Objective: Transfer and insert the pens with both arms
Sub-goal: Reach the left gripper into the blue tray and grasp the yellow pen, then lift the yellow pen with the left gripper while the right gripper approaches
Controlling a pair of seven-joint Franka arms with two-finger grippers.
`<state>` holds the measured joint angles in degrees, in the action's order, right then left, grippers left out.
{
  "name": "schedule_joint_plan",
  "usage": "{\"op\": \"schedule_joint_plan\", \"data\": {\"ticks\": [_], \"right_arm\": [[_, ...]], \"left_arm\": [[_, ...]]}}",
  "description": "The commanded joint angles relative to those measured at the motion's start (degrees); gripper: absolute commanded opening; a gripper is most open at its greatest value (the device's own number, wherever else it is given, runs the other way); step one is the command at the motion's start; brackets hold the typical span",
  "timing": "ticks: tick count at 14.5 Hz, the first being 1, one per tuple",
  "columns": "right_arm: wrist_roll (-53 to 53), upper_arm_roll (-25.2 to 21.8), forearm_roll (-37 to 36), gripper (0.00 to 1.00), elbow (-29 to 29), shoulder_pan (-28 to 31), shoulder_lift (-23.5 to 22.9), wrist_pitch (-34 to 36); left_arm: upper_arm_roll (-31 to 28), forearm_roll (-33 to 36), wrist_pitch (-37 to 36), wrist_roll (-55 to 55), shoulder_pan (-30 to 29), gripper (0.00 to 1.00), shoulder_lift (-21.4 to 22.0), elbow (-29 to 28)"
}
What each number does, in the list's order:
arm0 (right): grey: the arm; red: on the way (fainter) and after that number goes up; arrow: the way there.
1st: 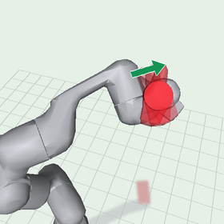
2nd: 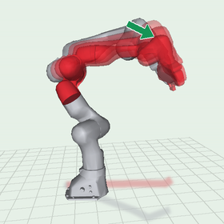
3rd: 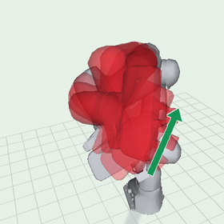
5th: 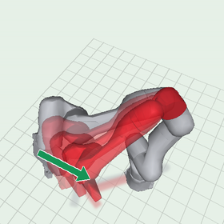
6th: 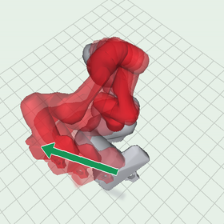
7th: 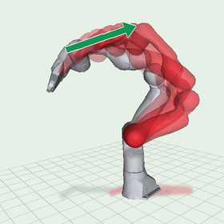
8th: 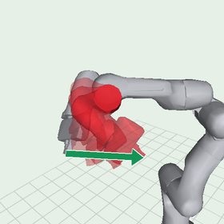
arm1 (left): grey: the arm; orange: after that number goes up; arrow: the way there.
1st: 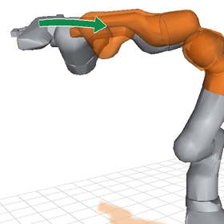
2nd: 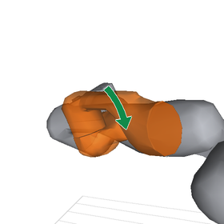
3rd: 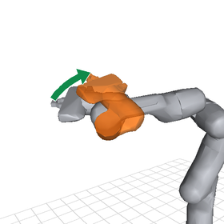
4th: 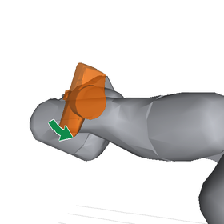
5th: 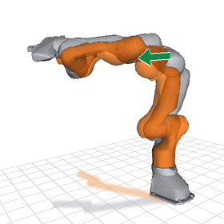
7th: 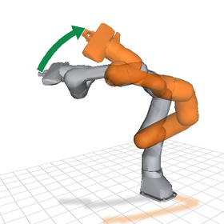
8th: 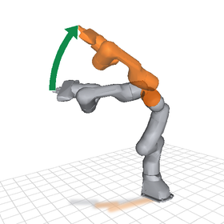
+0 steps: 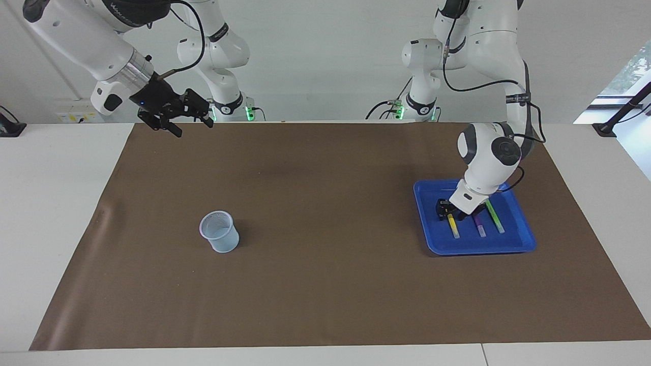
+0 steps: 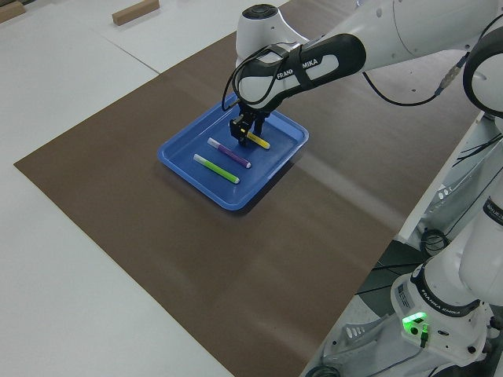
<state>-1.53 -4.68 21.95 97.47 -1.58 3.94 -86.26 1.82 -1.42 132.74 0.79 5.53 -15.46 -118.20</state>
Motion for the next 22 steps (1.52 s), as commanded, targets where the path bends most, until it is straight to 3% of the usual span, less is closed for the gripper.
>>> {"op": "schedule_joint_plan", "data": {"ticks": [1,5,7,13,15,22], "right_arm": [[-0.7,0.3,3.1,1.00,3.1,0.9,2.0,-1.2],[-0.6,0.2,6.7,1.00,7.5,1.0,4.1,-2.2],[-0.5,0.2,7.8,1.00,8.3,1.0,4.4,-2.3],[1.6,0.2,14.9,1.00,14.2,1.0,7.2,-6.7],[3.3,0.2,16.4,1.00,15.5,1.0,7.8,-7.6],[4.6,0.5,33.4,1.00,23.4,-2.0,8.6,-17.5]], "left_arm": [[-0.7,0.9,1.6,1.2,0.8,0.00,0.4,-1.1],[-0.6,0.9,0.4,4.6,0.7,0.00,1.0,-0.1],[-0.6,0.8,-1.8,6.7,0.7,0.00,3.3,0.2],[-0.3,-0.7,-15.0,25.0,2.9,0.00,7.5,7.4],[-0.3,-4.3,-16.0,32.6,5.0,0.00,7.4,9.5],[-0.4,-18.6,-15.5,65.2,15.0,0.00,5.7,16.8]]}}
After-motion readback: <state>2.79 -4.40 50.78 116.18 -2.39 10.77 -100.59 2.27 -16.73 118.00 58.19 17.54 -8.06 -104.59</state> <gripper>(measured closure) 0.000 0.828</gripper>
